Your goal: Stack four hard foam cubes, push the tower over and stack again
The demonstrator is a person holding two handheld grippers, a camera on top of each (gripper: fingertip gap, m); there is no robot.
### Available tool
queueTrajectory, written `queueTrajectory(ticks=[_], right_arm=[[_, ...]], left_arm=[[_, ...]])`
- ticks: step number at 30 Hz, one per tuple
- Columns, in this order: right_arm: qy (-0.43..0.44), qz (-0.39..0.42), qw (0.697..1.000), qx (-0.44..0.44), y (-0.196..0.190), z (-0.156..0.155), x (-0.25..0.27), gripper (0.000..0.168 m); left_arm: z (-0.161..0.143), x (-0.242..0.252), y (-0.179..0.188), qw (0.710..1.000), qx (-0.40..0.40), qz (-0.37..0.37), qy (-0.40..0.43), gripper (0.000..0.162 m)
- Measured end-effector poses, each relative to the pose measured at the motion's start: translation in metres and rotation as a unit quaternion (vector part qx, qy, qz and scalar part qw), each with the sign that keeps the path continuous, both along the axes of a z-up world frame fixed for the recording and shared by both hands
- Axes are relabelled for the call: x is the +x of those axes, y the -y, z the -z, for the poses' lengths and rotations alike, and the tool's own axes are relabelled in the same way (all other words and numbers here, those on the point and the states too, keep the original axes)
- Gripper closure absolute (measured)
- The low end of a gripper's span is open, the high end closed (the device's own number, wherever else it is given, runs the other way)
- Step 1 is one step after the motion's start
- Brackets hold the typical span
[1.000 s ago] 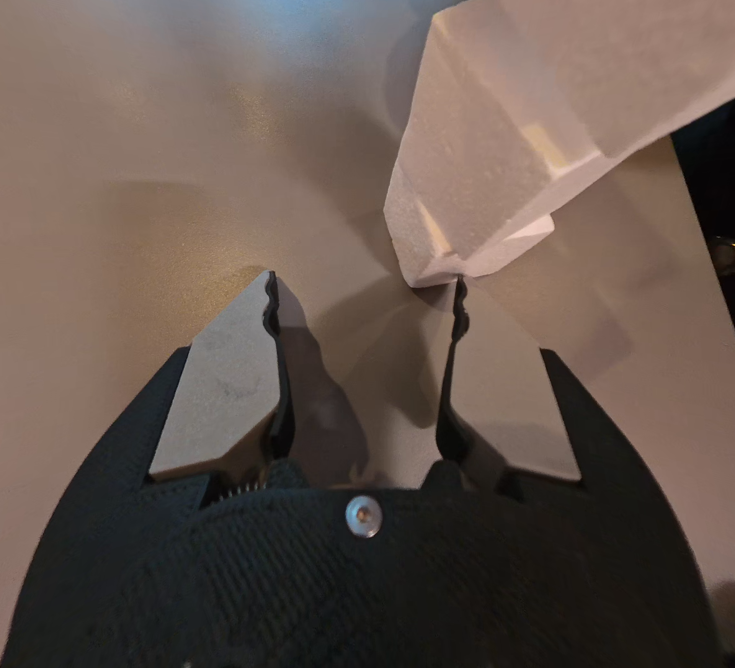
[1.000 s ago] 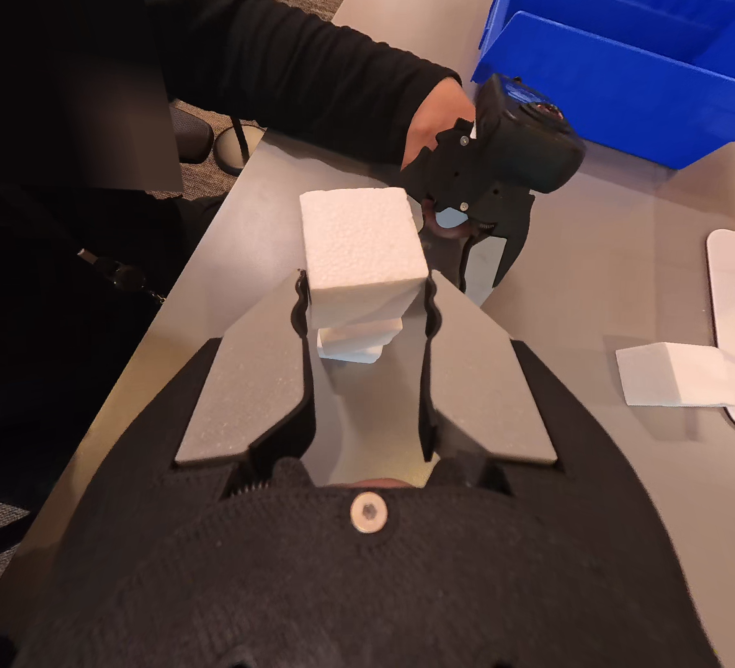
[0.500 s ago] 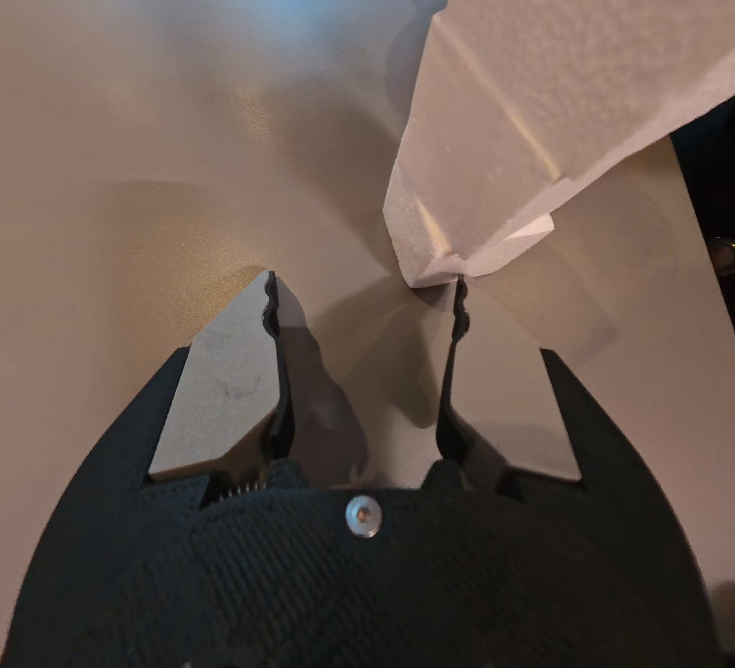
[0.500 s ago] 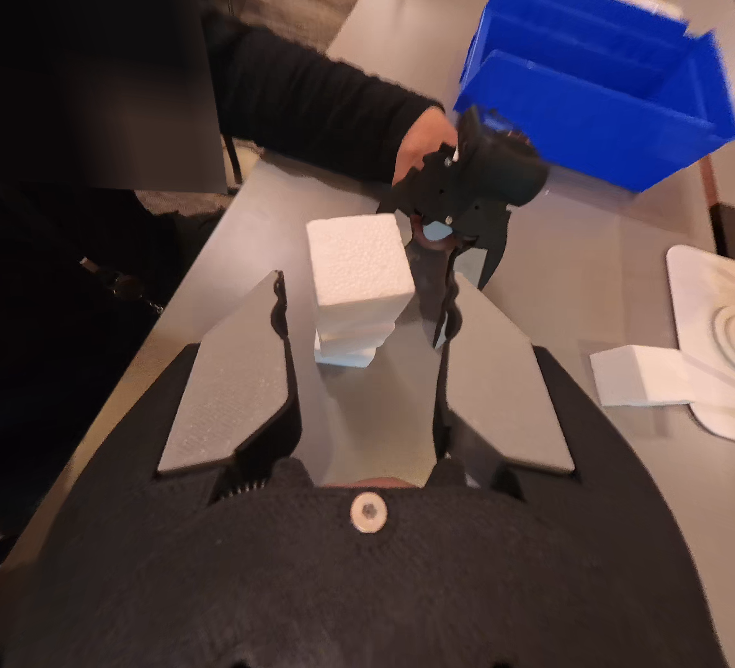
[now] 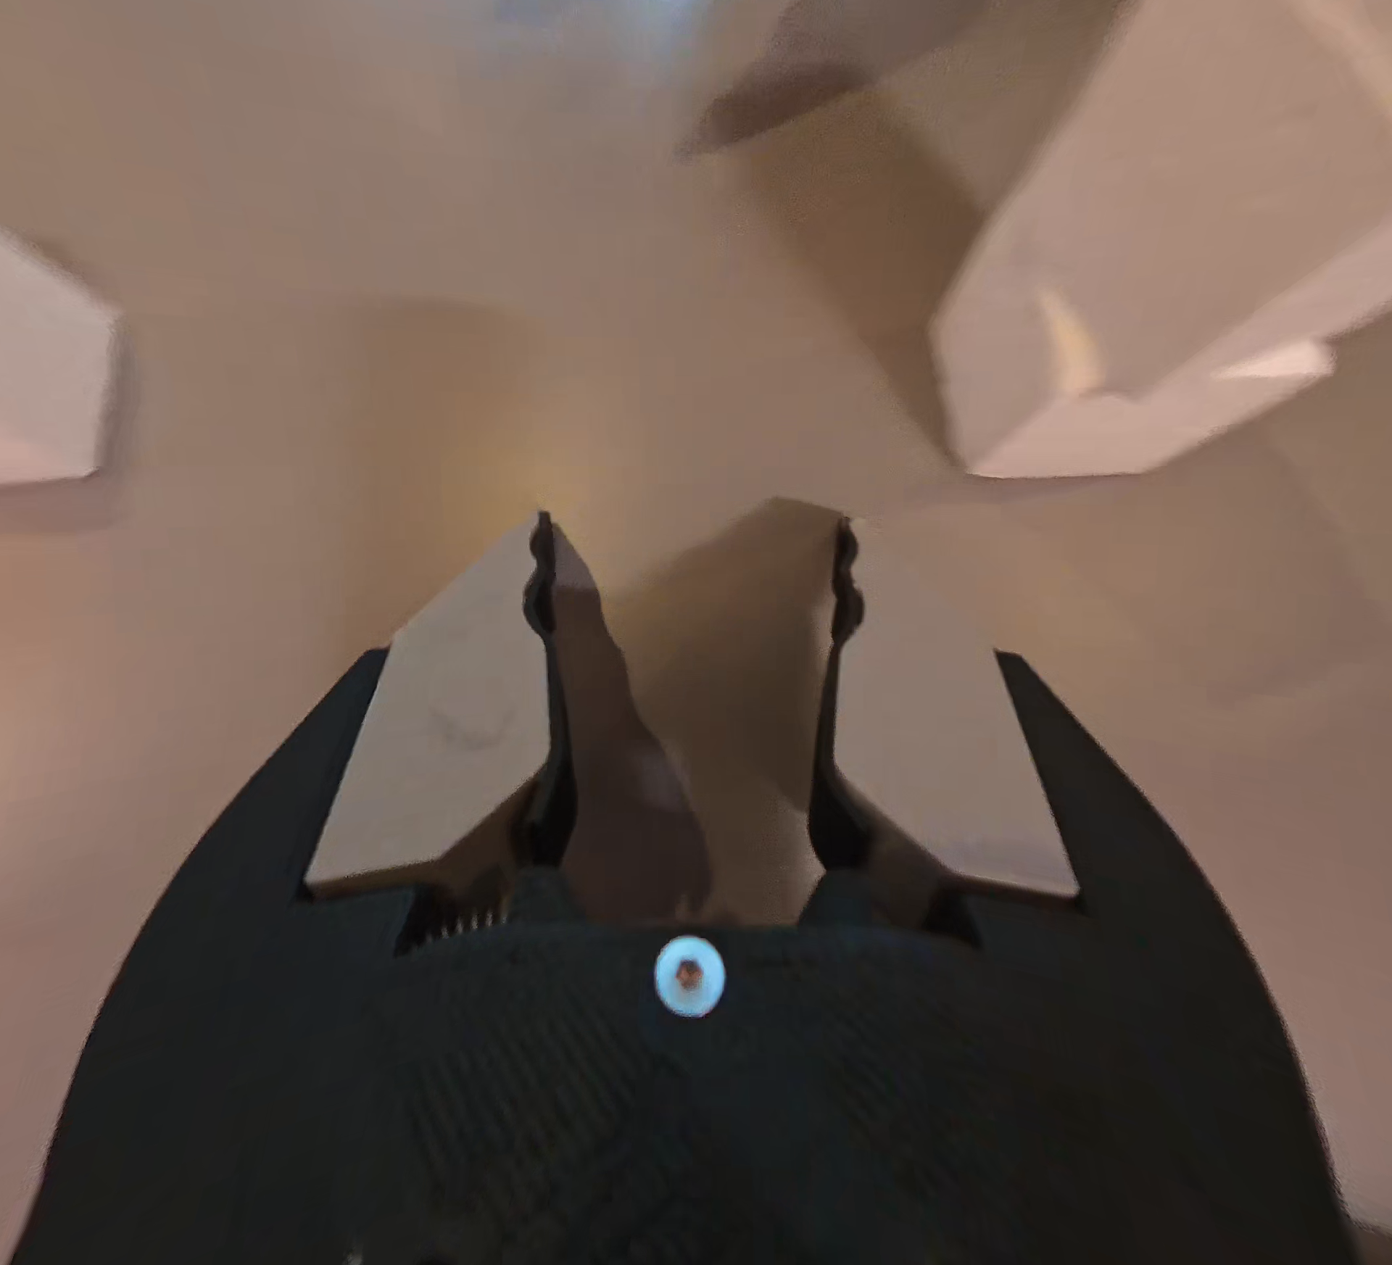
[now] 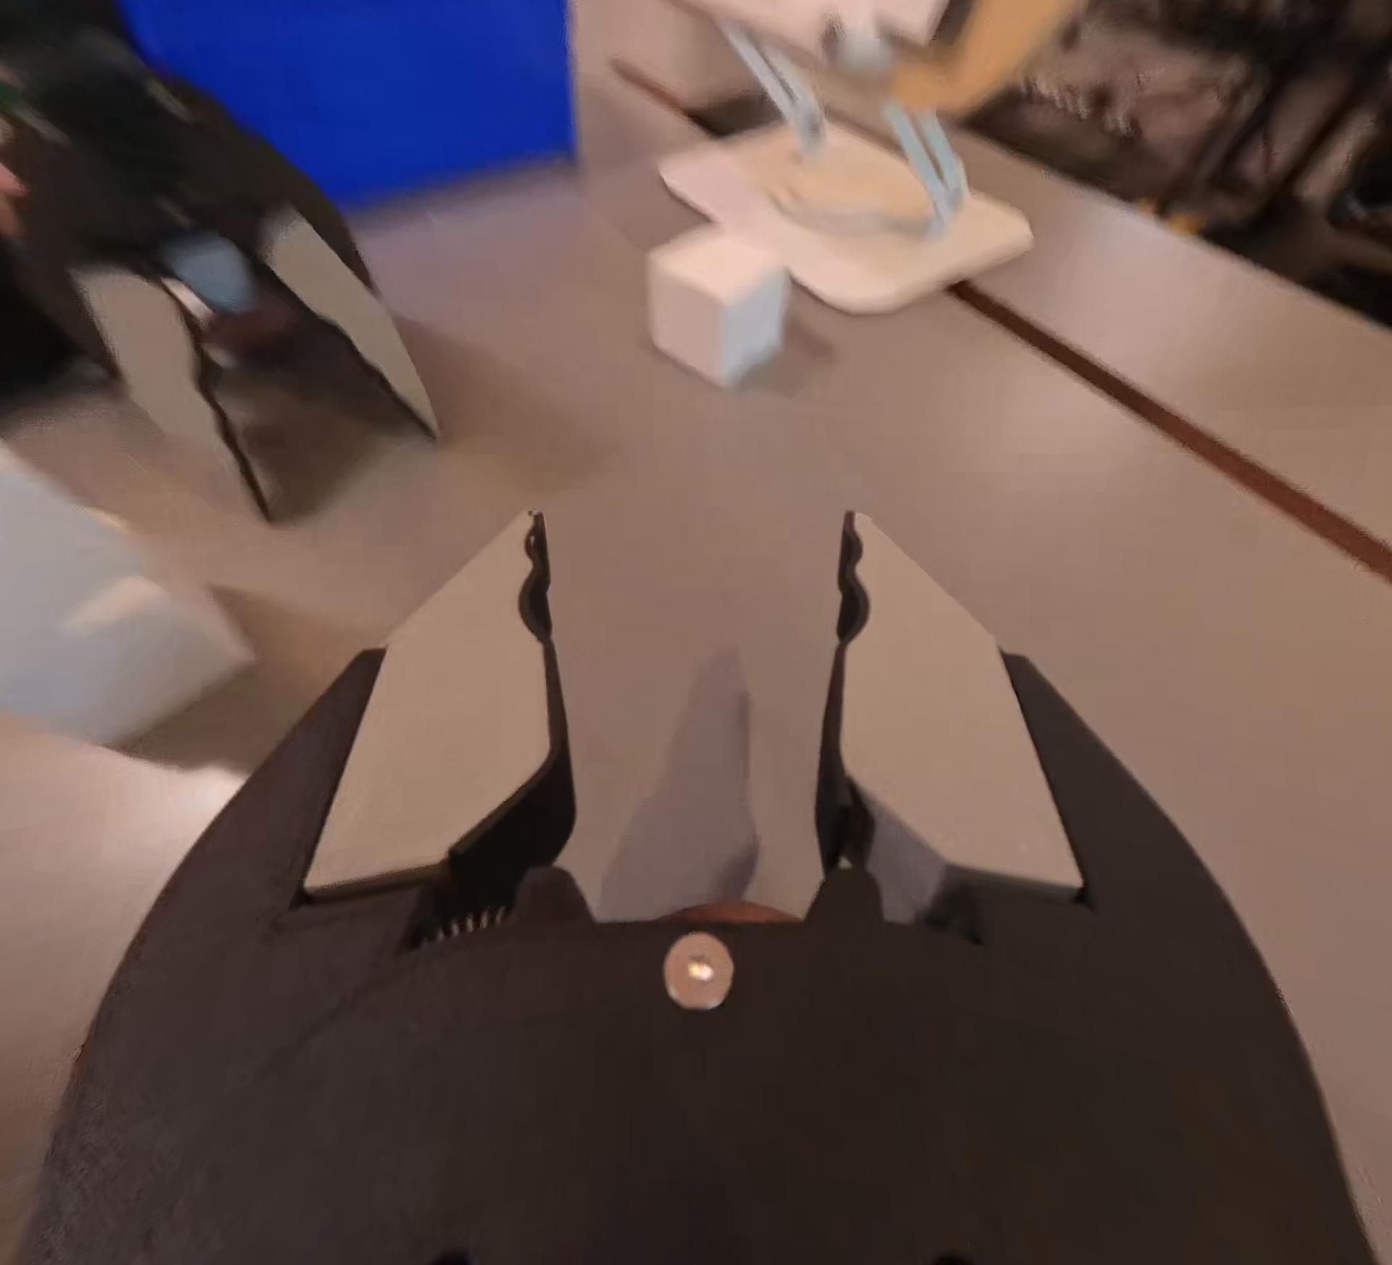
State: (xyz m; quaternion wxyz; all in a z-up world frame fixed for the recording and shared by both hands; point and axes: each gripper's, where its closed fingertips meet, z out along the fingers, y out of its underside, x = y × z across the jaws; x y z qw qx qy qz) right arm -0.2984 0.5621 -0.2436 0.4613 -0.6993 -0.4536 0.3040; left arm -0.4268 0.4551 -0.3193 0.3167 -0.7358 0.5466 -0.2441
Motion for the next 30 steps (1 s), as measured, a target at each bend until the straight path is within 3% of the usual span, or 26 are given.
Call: queueTrajectory(ticks=[2, 7, 9, 15, 22, 27, 30], right_arm=[[0.071, 0.029, 0.997, -0.006, -0.011, 0.029, 0.011, 0.093], [0.166, 0.040, 0.984, -0.043, -0.014, 0.075, 0.011, 0.095], [0.149, 0.047, 0.987, -0.050, -0.017, 0.071, 0.006, 0.099], [0.148, 0.056, 0.985, -0.075, -0.021, 0.075, 0.007, 0.101], [0.157, 0.046, 0.984, -0.065, -0.020, 0.077, 0.004, 0.097], [0.155, 0.042, 0.985, -0.068, -0.019, 0.077, 0.003, 0.096], [0.153, 0.039, 0.985, -0.069, -0.020, 0.077, 0.001, 0.096]], left_arm=[[0.002, -0.014, -0.025, 0.997, 0.001, -0.072, -0.008, 0.064], [0.002, -0.043, -0.073, 0.975, -0.002, -0.221, -0.007, 0.063], [0.002, -0.047, -0.082, 0.969, -0.005, -0.249, -0.002, 0.063], [0.001, -0.051, -0.101, 0.956, -0.005, -0.293, -0.001, 0.063], [-0.004, -0.044, -0.152, 0.939, -0.005, -0.342, 0.021, 0.064], [-0.005, -0.027, -0.177, 0.947, -0.029, -0.318, 0.041, 0.066], [-0.007, -0.024, -0.188, 0.949, -0.017, -0.313, 0.043, 0.082]])
